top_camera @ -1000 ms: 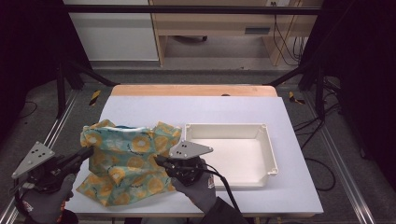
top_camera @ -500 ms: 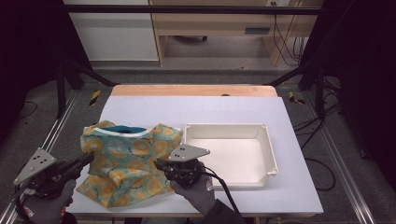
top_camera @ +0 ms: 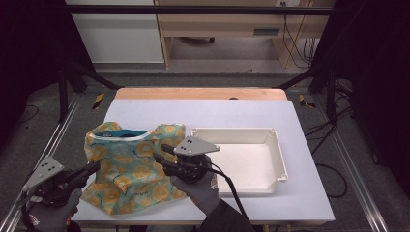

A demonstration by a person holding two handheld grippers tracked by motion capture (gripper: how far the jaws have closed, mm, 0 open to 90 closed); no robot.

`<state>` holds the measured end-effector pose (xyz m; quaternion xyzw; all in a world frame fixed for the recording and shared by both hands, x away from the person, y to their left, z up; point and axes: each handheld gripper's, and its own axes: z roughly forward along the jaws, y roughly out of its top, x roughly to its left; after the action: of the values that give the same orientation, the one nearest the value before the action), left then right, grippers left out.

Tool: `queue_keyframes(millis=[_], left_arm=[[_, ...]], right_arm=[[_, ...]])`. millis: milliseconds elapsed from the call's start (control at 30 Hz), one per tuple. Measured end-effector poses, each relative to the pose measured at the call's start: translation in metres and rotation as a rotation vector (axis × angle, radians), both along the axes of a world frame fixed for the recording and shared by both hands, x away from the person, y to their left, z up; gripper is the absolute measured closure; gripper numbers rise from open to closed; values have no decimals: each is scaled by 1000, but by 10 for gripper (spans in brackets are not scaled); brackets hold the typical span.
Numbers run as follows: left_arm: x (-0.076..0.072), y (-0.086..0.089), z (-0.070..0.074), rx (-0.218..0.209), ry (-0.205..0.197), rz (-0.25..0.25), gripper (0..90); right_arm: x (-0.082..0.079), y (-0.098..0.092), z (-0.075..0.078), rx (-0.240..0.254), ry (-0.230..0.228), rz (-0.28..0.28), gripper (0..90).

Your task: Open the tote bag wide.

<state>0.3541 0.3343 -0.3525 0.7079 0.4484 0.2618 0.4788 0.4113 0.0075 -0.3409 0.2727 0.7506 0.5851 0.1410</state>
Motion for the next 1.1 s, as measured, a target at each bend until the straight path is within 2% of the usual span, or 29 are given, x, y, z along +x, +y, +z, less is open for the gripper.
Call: queue_keyframes(millis=[67,167,267,367,467,667,733,833,900,967,1033,1100], left_arm=[[0,0,-1,-1,2,-1,900],[1,0,-2,-1,8,-4,900],[1,-1,-2,-5,9,-3,900],[0,1,-1,-23,2,2,876],[-2,6,3,-45,-18,19,776],[-6,12,19,-65,-85,63,576],[-4,13,24,-67,-107,75,534],[4,14,28,-66,-112,71,487],[10,13,27,-55,-97,65,486],[15,12,25,-45,-71,65,528],[18,12,23,-24,-50,61,624],[18,10,20,-14,-36,49,758]], right_arm=[[1,3,-4,-24,6,-11,767],[3,1,-8,-29,26,-8,900],[3,-4,-9,-23,39,13,900],[-1,-8,-9,-22,32,26,900],[-5,-11,-11,-23,35,31,900],[-8,-11,-20,-44,57,51,900],[-9,-9,-22,-54,65,57,900],[-10,-7,-26,-69,74,64,900],[-10,-7,-29,-71,79,67,900],[-10,-7,-31,-73,87,69,900],[-10,-7,-33,-74,92,73,900],[-10,-6,-35,-74,96,74,900]])
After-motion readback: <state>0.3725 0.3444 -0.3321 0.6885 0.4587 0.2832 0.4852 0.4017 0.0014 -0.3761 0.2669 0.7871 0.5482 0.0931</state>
